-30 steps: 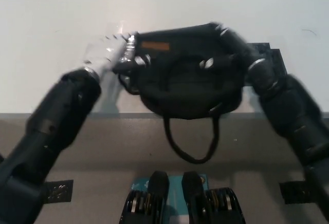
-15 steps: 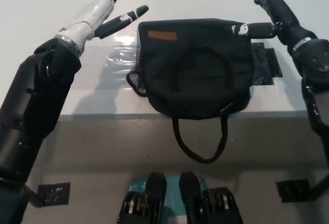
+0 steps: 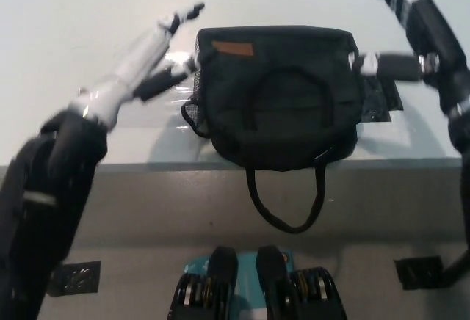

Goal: A soft travel bag is kept infront of the robot in the middle of the desk and the robot uses both its hands to press it to reduce its size

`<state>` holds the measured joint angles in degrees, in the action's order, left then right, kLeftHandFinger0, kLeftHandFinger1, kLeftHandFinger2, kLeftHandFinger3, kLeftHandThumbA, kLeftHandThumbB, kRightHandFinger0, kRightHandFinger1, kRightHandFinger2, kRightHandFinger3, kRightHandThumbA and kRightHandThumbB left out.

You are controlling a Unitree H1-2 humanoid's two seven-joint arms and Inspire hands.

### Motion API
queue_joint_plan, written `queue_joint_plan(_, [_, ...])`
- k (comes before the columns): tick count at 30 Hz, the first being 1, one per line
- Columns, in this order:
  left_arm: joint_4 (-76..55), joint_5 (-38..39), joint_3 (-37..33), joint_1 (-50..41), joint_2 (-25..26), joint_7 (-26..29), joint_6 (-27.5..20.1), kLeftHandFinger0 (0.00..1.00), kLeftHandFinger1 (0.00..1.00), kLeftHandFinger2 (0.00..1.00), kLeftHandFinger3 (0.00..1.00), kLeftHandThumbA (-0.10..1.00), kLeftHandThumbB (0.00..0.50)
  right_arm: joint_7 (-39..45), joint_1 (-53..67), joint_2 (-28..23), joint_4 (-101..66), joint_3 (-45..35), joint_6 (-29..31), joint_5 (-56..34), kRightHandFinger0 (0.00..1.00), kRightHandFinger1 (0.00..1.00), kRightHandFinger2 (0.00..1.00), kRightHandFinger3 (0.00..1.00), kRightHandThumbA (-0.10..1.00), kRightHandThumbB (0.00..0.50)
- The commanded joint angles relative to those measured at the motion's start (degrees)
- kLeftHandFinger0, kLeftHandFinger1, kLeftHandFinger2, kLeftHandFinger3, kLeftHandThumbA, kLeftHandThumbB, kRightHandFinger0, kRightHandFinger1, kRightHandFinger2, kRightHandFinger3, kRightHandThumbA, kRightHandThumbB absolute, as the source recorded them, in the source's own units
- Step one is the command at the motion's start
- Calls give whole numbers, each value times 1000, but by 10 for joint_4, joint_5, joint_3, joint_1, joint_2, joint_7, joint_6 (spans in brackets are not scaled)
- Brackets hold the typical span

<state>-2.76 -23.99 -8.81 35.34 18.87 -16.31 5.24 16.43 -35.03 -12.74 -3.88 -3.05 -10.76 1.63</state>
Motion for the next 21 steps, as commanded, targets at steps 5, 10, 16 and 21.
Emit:
queue_joint_plan(5, [-411,192,70,-266,-45,62,-27,1000,1000,1000,1000,1000,302,-29,217,40,-382,-11,88,-82,1000,1000,1000,1000,1000,342])
queue_joint_plan(10, [-419,203,76,-367,-50,63,-40,1000,1000,1000,1000,1000,364,-23,307,49,-372,-7,130,-91,1000,1000,1000,1000,1000,339])
queue_joint_plan(16, [-359,217,77,-450,-71,51,-94,1000,1000,1000,1000,1000,361,-13,386,74,-305,5,162,-121,1000,1000,1000,1000,1000,336])
queue_joint_plan(21, [-281,204,74,-492,-77,42,-132,1000,1000,1000,1000,1000,345,18,423,85,-212,28,214,-140,1000,1000,1000,1000,1000,297])
